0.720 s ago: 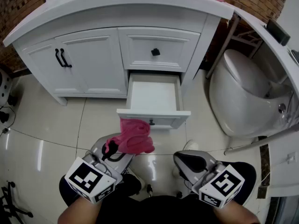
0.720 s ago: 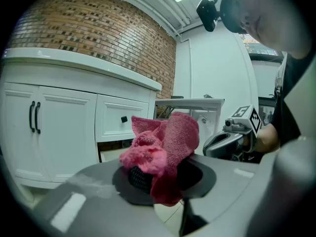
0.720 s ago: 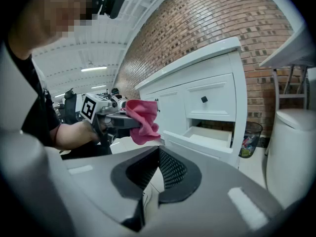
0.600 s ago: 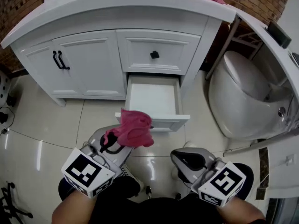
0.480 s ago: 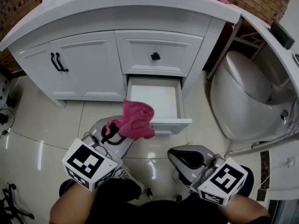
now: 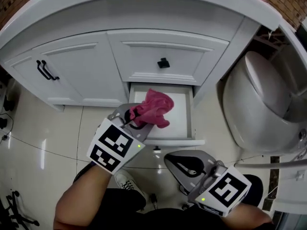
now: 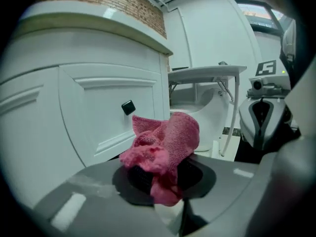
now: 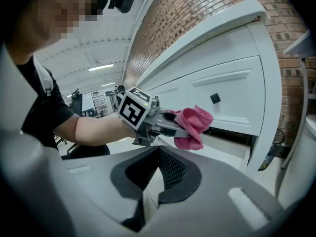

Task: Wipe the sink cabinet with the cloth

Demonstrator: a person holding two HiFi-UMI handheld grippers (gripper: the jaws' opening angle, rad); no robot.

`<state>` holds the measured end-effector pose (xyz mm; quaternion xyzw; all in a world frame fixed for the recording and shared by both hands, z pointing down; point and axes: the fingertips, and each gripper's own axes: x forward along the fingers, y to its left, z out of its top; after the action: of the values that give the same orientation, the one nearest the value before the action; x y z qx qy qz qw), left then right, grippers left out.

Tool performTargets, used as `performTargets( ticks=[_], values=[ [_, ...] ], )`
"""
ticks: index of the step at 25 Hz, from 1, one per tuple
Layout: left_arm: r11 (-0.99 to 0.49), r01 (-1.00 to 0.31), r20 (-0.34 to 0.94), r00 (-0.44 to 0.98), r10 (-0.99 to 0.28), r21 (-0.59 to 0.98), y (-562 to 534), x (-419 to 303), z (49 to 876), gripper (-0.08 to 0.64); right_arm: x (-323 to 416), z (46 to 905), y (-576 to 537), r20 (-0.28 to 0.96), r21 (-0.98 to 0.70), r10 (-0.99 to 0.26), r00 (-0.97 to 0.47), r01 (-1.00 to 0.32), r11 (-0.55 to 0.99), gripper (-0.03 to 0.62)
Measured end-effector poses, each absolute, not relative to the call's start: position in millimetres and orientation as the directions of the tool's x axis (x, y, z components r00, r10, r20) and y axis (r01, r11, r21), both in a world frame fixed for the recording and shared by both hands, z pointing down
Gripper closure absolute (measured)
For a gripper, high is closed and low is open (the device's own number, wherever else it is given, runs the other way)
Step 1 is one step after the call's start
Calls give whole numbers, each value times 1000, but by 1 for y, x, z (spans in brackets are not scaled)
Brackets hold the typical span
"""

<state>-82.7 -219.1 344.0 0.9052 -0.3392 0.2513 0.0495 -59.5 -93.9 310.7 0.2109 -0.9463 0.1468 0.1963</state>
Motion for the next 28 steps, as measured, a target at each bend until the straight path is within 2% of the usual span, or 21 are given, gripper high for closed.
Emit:
performTargets(
  ticks=[7,13,22,28],
  values=[
    [-822,-570,606,661,-443,20,-259,-50,388,463,-63,328,-116,519,-206,-257,-815,-411,888,584],
    [-835,-551,672,619,-406,3,-286,-32,414,463,-76,314,-122,480,-241,-174,-860,-320,916,584],
    [-849,-528,724,594,-351,22,-306,2,459,463,-54,319,-152,428,-291,-242,-871,-387,875,584],
    [-852,-522,741,585,-329,34,-320,14,476,463,-43,320,-158,411,-316,-245,-878,-389,865,584]
  ],
)
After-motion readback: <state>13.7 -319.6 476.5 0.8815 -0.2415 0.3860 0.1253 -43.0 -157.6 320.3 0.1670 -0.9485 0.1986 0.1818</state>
